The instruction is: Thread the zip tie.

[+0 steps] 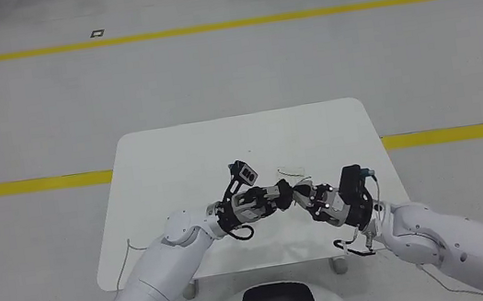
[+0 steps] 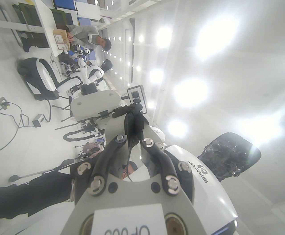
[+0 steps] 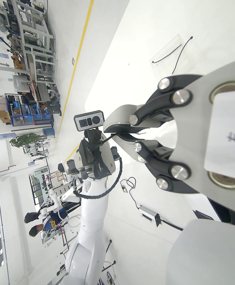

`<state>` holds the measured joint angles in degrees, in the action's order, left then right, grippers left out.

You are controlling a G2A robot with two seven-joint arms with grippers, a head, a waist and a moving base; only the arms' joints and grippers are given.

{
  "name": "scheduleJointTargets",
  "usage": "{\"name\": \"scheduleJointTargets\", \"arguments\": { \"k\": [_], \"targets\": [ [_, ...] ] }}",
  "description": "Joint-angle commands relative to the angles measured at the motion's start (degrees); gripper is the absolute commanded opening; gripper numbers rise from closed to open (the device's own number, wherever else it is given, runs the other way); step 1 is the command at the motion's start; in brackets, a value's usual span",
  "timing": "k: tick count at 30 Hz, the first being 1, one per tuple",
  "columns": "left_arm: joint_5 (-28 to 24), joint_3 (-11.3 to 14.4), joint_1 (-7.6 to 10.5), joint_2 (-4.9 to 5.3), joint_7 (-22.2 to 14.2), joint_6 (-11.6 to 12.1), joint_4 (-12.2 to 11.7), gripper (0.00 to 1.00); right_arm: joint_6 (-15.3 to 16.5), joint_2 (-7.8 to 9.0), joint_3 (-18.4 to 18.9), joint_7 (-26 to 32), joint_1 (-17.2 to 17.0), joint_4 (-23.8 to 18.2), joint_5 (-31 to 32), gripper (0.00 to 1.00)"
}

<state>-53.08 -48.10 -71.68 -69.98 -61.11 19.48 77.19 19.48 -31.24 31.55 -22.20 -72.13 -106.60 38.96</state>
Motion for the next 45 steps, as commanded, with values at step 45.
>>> {"name": "scheduleJointTargets", "arguments": {
  "k": [45],
  "targets": [
    [0.0,0.0,0.0,0.0,0.0,0.0,0.0,0.0,0.0,1.88,-4.1,-3.3,2.8,-0.3,1.1,0.03]
  ]
}}
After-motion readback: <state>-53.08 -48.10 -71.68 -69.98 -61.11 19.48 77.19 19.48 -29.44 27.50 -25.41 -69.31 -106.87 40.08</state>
